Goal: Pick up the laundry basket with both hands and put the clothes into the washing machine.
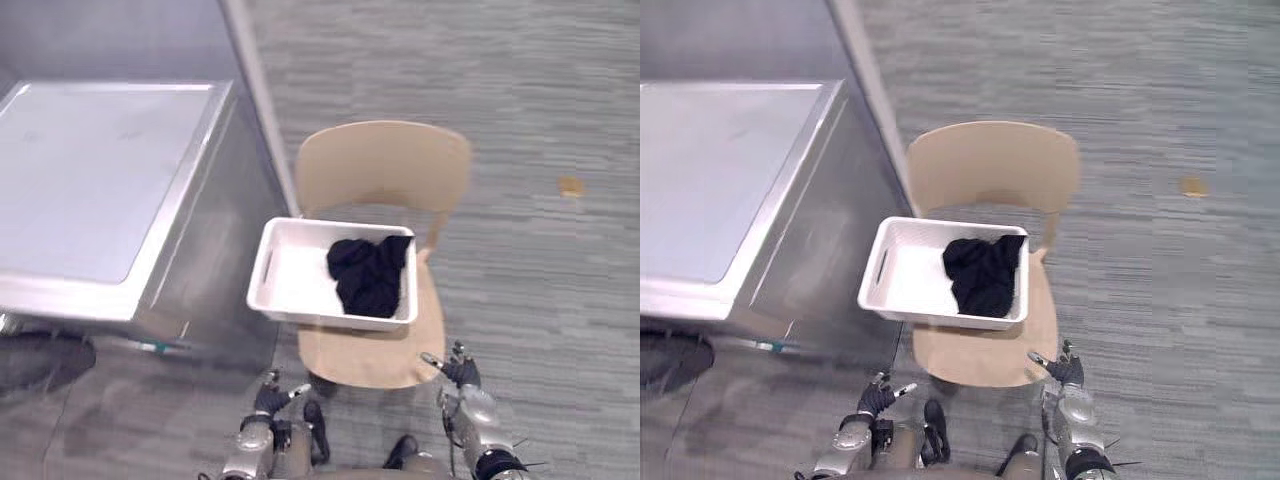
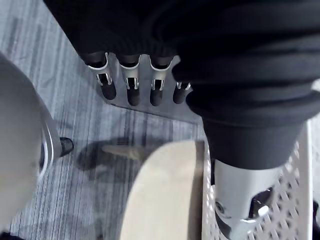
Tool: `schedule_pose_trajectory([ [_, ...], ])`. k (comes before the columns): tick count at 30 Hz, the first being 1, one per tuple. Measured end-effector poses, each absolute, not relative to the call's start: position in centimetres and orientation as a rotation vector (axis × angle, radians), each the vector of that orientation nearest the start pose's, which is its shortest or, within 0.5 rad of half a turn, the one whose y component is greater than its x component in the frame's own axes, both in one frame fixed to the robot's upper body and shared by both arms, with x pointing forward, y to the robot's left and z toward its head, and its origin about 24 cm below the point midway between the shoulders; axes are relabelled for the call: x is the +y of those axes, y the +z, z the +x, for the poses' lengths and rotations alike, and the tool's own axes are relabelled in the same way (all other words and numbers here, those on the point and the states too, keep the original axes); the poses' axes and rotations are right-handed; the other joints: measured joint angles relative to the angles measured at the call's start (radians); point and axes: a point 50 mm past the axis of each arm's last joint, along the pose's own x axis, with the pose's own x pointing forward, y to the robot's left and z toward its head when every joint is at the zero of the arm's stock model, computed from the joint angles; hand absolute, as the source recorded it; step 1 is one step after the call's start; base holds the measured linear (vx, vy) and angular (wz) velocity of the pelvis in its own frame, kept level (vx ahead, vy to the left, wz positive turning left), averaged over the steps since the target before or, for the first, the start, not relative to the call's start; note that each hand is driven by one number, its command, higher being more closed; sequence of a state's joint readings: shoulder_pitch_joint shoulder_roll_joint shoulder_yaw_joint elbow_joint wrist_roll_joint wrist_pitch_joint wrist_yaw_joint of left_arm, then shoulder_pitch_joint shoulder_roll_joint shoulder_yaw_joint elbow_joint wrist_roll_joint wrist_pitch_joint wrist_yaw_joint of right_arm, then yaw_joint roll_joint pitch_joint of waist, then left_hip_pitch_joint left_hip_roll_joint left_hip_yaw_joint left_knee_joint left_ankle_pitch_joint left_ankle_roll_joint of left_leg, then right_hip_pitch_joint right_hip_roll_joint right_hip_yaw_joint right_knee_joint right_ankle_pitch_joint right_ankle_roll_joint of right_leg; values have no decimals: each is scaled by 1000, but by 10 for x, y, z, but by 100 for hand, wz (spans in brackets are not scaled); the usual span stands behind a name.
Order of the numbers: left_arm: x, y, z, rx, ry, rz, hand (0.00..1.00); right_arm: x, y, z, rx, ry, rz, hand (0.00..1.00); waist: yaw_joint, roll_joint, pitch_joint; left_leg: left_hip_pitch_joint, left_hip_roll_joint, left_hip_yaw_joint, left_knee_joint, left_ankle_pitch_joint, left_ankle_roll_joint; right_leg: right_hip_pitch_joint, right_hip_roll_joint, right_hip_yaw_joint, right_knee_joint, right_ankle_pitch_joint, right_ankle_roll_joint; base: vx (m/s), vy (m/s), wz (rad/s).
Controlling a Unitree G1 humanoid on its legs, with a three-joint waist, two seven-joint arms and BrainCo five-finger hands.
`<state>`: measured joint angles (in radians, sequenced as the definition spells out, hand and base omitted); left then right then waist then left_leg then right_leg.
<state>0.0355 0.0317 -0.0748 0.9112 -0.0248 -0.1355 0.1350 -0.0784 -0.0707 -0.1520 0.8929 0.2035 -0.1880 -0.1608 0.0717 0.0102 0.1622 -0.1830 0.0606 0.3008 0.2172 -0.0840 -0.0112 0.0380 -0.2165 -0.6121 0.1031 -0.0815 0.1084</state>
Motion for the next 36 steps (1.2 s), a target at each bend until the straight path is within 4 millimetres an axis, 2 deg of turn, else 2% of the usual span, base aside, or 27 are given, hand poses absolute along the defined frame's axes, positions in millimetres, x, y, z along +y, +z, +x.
schedule_pose_trajectory([
  [2, 166, -138, 145, 825, 103, 110, 0, -204, -107, 195, 609, -408, 106, 0, -1, -17, -9, 37, -34, -7, -47, 17, 11, 22, -17, 0, -17, 6, 9, 27, 137, 31],
  [4, 170, -140, 139, 841, 109, 119, 0, -207, -99, 203, 568, -402, 86, 0, -1, -15, -11, 62, -51, 3, -73, 25, 18, 26, -35, 15, 1, 12, 19, -10, 115, -10],
  [6, 175, -142, 135, 860, 99, 156, 0, -206, -83, 218, 487, -363, 25, 0, -7, -10, -11, 78, -55, 10, -106, 35, 32, -50, -79, 45, 162, -3, 17, -59, 87, -20],
  [7, 176, -143, 135, 861, 96, 163, 0, -206, -79, 221, 469, -356, 3, 0, -10, -11, -10, 84, -56, 9, -114, 38, 35, -70, -88, 60, 207, -9, 7, -73, 81, -11],
  [8, 178, -142, 135, 860, 95, 174, 0, -205, -69, 227, 422, -320, -84, 0, -13, -16, -10, 102, -61, 6, -132, 43, 36, -113, -104, 125, 296, -18, -14, -53, 56, -5],
  [9, 179, -142, 134, 862, 95, 179, 0, -204, -61, 232, 383, -299, -126, 0, -22, -19, -10, 115, -62, 1, -144, 45, 37, -135, -99, 184, 323, -38, -35, -67, 43, 8],
  [11, 184, -142, 133, 861, 88, 212, 0, -204, -35, 246, 254, -268, -244, 0, -40, -28, -14, 118, -63, -16, -153, 51, 36, -149, -50, 346, 266, -71, -29, -76, -33, 23],
  [13, 187, -142, 132, 865, 91, 219, 0, -205, -23, 252, 200, -237, -344, 0, -40, -42, -21, 105, -73, -30, -153, 63, 19, -147, -25, 393, 168, -58, -22, -69, -99, 28],
  [14, 189, -143, 131, 871, 97, 221, 0, -207, -18, 255, 181, -214, -412, 0, -44, -41, -22, 99, -78, -50, -160, 70, 10, -143, -25, 391, 147, -65, 27, -52, -112, 28],
  [16, 190, -144, 126, 879, 127, 194, 0, -204, -14, 258, 166, -173, -488, 0, -45, -25, -29, 107, -65, -78, -238, 126, -1, -146, 5, 370, 115, -57, 16, -40, -118, 22],
  [18, 192, -145, 122, 885, 139, 189, 0, -199, -11, 260, 149, -129, -530, 0, -47, -14, -36, 105, -47, -97, -277, 152, -10, -133, 34, 352, 69, -33, 10, -9, -104, 17],
  [21, 196, -144, 122, 880, 164, 178, 0, -192, -6, 267, 124, -49, -582, 0, -47, -16, -34, 80, -28, -139, -293, 178, -19, -118, 65, 308, 25, -9, -8, 30, -100, 36],
  [24, 194, -143, 125, 865, 161, 175, 0, -185, 7, 291, 80, 24, -654, 0, -30, 0, -16, 61, -30, -187, -297, 202, -24, -108, 81, 262, 8, 1, -17, 36, -58, 43],
  [26, 191, -141, 132, 842, 156, 167, 0, -184, 24, 315, 43, 47, -708, 0, -19, 27, 24, 41, -31, -226, -302, 222, -31, -108, 84, 229, 5, 2, -19, -11, -27, 49],
  [27, 188, -138, 141, 816, 152, 162, 0, -186, 38, 331, 20, 39, -741, 0, -1, 48, 64, 23, -30, -249, -306, 236, -30, -117, 88, 209, 6, 4, -22, -45, -20, 48],
  [28, 188, -136, 144, 802, 150, 160, 0, -187, 44, 339, 16, 36, -756, 0, 0, 53, 79, 9, -29, -261, -307, 245, -37, -126, 90, 198, 7, 5, -23, -68, -23, 51],
  [30, 187, -131, 154, 764, 155, 152, 0, -196, 68, 363, 1, -4, -797, 0, 15, 76, 128, -53, -24, -305, -308, 277, -51, -169, 93, 158, 19, 4, -29, -56, -39, 52],
  [33, 187, -124, 168, 711, 159, 140, 0, -215, 95, 379, -6, -75, -850, 0, 54, 83, 186, -92, -21, -332, -306, 292, -62, -221, 76, 153, 79, -14, -42, -34, -24, 30],
  [34, 187, -123, 170, 706, 161, 137, 0, -218, 99, 382, -7, -92, -859, 0, 55, 84, 196, -99, -23, -337, -306, 294, -63, -231, 72, 153, 92, -19, -43, -23, -10, 24],
  [35, 187, -121, 175, 691, 163, 137, 0, -226, 112, 387, -13, -121, -877, 0, 54, 89, 219, -115, -27, -350, -306, 302, -72, -252, 65, 153, 116, -28, -45, -33, -6, 22],
  [36, 187, -119, 178, 675, 175, 136, 0, -234, 126, 392, -17, -160, -887, 0, 55, 91, 234, -142, -30, -356, -307, 309, -64, -289, 55, 153, 146, -39, -44, -40, -7, 19],
])
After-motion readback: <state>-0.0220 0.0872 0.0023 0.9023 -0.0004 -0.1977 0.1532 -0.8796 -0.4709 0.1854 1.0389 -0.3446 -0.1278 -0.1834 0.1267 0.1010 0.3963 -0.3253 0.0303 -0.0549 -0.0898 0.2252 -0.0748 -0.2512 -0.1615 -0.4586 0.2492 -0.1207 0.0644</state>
